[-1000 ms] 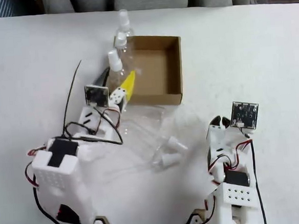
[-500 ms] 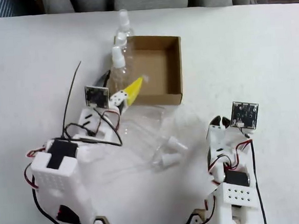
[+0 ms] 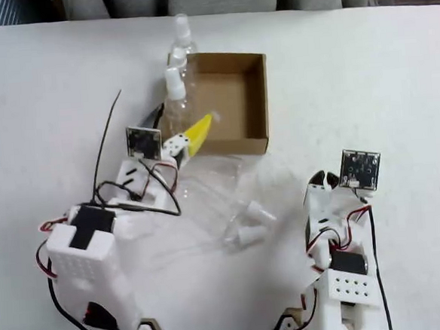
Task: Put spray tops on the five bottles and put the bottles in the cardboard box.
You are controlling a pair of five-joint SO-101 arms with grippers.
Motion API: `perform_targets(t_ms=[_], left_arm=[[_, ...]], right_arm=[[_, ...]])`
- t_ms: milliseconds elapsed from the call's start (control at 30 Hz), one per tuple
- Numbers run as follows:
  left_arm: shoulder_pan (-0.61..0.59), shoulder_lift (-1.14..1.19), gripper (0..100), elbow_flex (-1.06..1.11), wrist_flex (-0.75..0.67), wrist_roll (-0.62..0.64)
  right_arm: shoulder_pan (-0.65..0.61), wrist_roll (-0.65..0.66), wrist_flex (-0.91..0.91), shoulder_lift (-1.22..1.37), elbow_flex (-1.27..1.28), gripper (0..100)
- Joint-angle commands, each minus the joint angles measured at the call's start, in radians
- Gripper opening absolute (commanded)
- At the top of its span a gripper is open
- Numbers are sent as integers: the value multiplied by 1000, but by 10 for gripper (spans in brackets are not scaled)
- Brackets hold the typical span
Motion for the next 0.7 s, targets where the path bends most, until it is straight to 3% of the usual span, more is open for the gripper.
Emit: perform_targets(t_ms=[0,133,333,667], left_arm=[[4,-73,361,3,3,3],[8,-177,361,77,9,6],[30,-407,361,170,233,5],[28,-651,361,331,396,3]], right_arm=[[5,12,-10,-2,11,17],[5,12,-10,-2,11,17],[5,12,-10,-2,11,17],[5,12,-8,-2,11,17]])
